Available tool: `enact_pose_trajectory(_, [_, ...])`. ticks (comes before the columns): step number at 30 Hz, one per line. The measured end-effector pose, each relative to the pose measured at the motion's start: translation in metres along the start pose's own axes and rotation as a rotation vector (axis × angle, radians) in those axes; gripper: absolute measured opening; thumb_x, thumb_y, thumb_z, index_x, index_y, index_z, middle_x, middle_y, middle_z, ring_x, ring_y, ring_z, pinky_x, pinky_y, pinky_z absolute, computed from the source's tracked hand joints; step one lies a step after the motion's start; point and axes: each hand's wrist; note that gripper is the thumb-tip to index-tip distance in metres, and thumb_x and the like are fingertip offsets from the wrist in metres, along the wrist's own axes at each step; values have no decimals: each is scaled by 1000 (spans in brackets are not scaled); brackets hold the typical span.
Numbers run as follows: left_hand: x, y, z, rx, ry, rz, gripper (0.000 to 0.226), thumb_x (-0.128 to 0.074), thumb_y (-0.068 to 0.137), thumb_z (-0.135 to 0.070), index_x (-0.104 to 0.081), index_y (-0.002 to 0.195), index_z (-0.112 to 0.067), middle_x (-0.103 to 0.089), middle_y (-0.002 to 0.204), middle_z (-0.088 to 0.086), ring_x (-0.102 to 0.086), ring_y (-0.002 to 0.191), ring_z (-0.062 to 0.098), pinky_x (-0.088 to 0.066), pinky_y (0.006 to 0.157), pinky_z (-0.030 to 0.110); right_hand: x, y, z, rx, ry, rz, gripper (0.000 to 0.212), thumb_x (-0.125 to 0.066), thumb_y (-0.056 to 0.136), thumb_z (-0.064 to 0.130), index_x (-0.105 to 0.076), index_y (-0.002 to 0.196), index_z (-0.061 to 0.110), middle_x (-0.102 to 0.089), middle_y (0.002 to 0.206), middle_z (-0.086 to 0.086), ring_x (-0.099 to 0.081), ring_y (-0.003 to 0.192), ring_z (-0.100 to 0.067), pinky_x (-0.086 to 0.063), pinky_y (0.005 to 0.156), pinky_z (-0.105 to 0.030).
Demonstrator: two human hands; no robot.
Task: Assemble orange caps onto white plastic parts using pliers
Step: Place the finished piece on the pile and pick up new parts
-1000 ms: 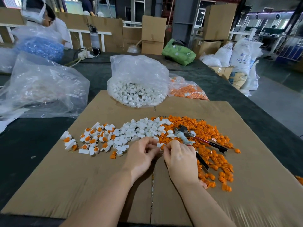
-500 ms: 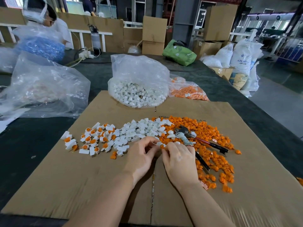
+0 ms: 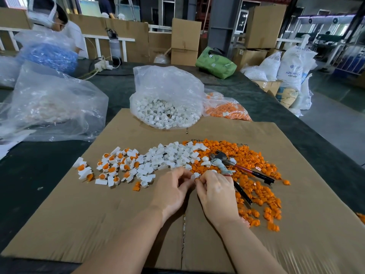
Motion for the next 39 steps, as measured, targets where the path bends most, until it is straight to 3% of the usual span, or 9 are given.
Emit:
enact_pose_trajectory(4, [0, -1, -1, -19, 19, 13, 4, -61, 90, -24, -65, 88, -24, -66, 85, -11, -61, 83, 3, -48, 74, 18, 0, 0, 0, -17, 48, 31, 23, -76, 73, 2, -56, 64, 6, -55, 55, -2, -53, 50, -21, -42, 61, -36])
enact_pose_trajectory(6, [0, 0, 0, 1, -7, -1, 5, -62, 90, -22, -65, 87, -23, -66, 82, -10, -60, 79, 3, -45, 67, 11, 0, 0, -2, -38, 83, 63, 18, -72, 80, 9, -59, 69, 7, -59, 61, -2, -55, 57, -21, -39, 68, -34])
enact_pose_trajectory(11, [4, 3, 0, 114, -256, -12, 12, -57, 92, -10, -65, 93, -19, -63, 72, -2, -61, 62, -3, -41, 59, 6, 3, 1, 1, -36, 194, 52, 10, -70, 83, 19, -63, 81, 13, -57, 73, 10, -53, 71, -9, -41, 70, -30])
enact_pose_trajectory(17, [4, 3, 0, 112, -279, 7, 16, -56, 93, -11, -67, 94, -22, -63, 72, -2, -62, 66, -1, -43, 62, 7, 6, 2, 1, 17, 221, 58, 27, -72, 81, 12, -66, 108, 14, -59, 90, 5, -53, 87, -8, -45, 81, -22])
enact_pose_trajectory(23, [5, 1, 0, 101, -282, 16, 18, -56, 93, -11, -66, 93, -25, -62, 62, -16, -63, 66, -2, -44, 61, 7, 8, 3, 1, 27, 241, 81, 26, -69, 83, 7, -69, 107, 15, -57, 88, 4, -52, 87, -6, -41, 79, -14])
enact_pose_trajectory(27, [4, 2, 0, 127, -294, 14, 17, -57, 92, -13, -67, 93, -28, -66, 68, -12, -66, 73, 3, -47, 69, 15, 7, 3, 1, 34, 239, 74, 25, -69, 82, 6, -70, 106, 14, -57, 87, 3, -51, 86, -6, -39, 78, -11])
enact_pose_trajectory(31, [2, 3, 1, 119, -274, -5, 7, -63, 89, -22, -67, 90, -28, -66, 74, -1, -65, 79, 17, -52, 77, 30, 6, 3, 0, 53, 237, 56, 26, -70, 81, 3, -70, 105, 13, -58, 85, 1, -53, 85, -10, -43, 76, -17])
enact_pose_trajectory(37, [3, 6, -1, 121, -239, -22, 6, -67, 86, -20, -65, 89, -24, -67, 77, 10, -67, 78, 23, -52, 75, 32, 8, 3, -2, 43, 187, 21, 27, -73, 78, 5, -71, 104, 12, -62, 88, 0, -58, 88, -17, -45, 80, -27])
enact_pose_trajectory(39, [3, 8, -1, 126, -233, -20, 6, -67, 86, -19, -65, 92, -21, -67, 75, 8, -67, 73, 16, -51, 72, 25, 14, 6, -7, 15, 102, -45, 28, -74, 77, 7, -70, 104, 10, -64, 93, -2, -60, 92, -23, -42, 83, -33])
Point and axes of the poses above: each hand's wrist, its own y-axis towards the middle knuckle, its own x-axis out of the back of the hand, z = x × y
